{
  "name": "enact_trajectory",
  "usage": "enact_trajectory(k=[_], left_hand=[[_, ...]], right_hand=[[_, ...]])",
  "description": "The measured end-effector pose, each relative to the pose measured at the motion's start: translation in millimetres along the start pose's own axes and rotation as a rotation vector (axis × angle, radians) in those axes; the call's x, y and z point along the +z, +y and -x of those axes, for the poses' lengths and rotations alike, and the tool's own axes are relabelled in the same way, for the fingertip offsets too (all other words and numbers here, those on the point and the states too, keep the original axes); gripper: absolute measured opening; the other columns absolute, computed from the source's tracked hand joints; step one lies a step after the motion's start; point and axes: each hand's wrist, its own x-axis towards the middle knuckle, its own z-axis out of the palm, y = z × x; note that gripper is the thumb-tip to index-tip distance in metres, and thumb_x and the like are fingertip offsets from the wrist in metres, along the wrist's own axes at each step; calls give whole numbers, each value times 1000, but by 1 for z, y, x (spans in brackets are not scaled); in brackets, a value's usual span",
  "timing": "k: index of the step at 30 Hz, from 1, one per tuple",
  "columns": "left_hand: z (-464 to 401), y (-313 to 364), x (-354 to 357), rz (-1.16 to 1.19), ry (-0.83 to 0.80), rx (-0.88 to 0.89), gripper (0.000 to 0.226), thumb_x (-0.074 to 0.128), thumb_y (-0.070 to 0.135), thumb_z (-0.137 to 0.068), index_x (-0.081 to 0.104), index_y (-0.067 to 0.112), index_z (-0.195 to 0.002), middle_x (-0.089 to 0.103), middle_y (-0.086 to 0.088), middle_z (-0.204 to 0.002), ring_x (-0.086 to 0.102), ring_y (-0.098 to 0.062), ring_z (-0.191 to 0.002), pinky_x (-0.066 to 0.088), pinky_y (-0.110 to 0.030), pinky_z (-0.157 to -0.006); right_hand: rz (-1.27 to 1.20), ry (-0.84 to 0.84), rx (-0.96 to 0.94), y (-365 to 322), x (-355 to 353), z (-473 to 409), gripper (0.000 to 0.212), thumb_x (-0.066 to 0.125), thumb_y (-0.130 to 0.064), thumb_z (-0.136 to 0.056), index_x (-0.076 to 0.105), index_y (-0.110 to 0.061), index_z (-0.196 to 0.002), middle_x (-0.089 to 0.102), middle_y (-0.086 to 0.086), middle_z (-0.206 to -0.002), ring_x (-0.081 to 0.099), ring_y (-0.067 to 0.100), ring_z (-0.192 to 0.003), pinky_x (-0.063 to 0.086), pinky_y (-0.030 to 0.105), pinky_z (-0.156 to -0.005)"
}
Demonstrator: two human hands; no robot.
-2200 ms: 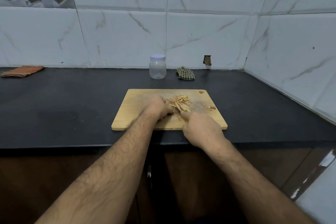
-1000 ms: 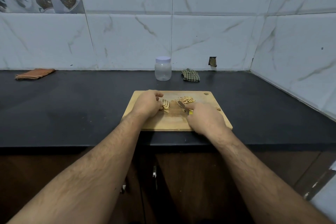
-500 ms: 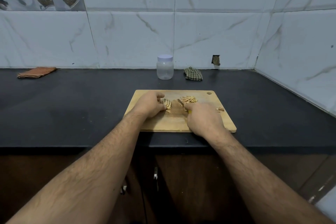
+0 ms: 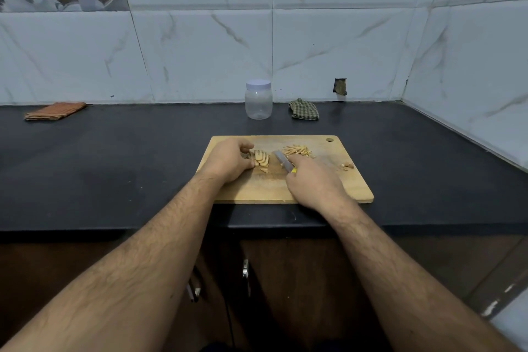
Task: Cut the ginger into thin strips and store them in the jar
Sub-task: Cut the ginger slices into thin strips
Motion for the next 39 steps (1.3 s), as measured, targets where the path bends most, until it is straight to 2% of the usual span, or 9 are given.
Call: enact_trajectory(k=[4,7,12,16,24,30,33,35,39], left_hand=[[3,3,2,-5,66,11,45,76,13,-83,64,16,-126,66,-2,-119,61,-16,-109,46,-28,-99],[5,2,2,33,117,7,19,71,9,-87,73,17,-104,69,3,-103,62,-13,-99,46,-22,-84],[9,3,-1,137,156,0,13,66,9,-90,75,18,-92,71,5,-96,63,-9,-90,47,-22,-80],[11,15,-7,320,68,2,14,67,5,-89,72,18,-88,72,-1,-90,64,-15,-74,59,-35,-75],[20,38,16,414,-102,-48,14,67,-4,-87,67,10,-85,67,-6,-75,65,-15,-65,53,-23,-52],[24,45,31,225,24,-19,9,73,12,-86,65,18,-84,72,-1,-72,65,-9,-58,56,-28,-62],[24,41,29,182,48,-29,6,67,17,-90,67,18,-84,72,0,-71,64,-13,-58,60,-33,-68],[24,37,25,174,-7,-41,3,67,17,-90,68,15,-92,69,1,-74,61,-16,-59,59,-33,-68],[25,36,17,81,-170,49,21,80,21,-81,69,26,-99,61,12,-78,56,-7,-76,46,-24,-75]], right_hand=[[3,13,11,0,1,2,41,42,-13,-91,57,-21,-129,64,0,-99,52,21,-85,40,34,-67],[0,21,18,-1,1,3,42,42,-13,-91,57,-21,-129,60,-2,-93,55,22,-86,41,34,-67],[83,3,-14,-5,-7,11,56,45,-8,-91,51,-33,-141,64,2,-127,59,24,-109,47,32,-81],[238,20,-18,-3,-14,18,50,47,-7,-94,58,-35,-135,62,0,-128,58,22,-114,49,34,-85],[184,10,16,3,-22,26,49,47,-11,-93,57,-33,-135,65,2,-124,59,23,-111,47,32,-79],[139,42,21,10,-18,32,49,45,-11,-93,53,-27,-139,59,6,-131,56,26,-115,41,31,-75],[122,23,8,10,-19,31,50,45,-10,-93,52,-24,-140,59,5,-131,55,26,-116,43,32,-78],[128,9,-16,8,-19,33,52,44,-8,-93,50,-26,-142,61,4,-130,56,25,-115,47,34,-83],[160,0,-36,2,-19,36,52,47,-7,-94,53,-30,-140,61,4,-128,56,25,-115,49,35,-86]])
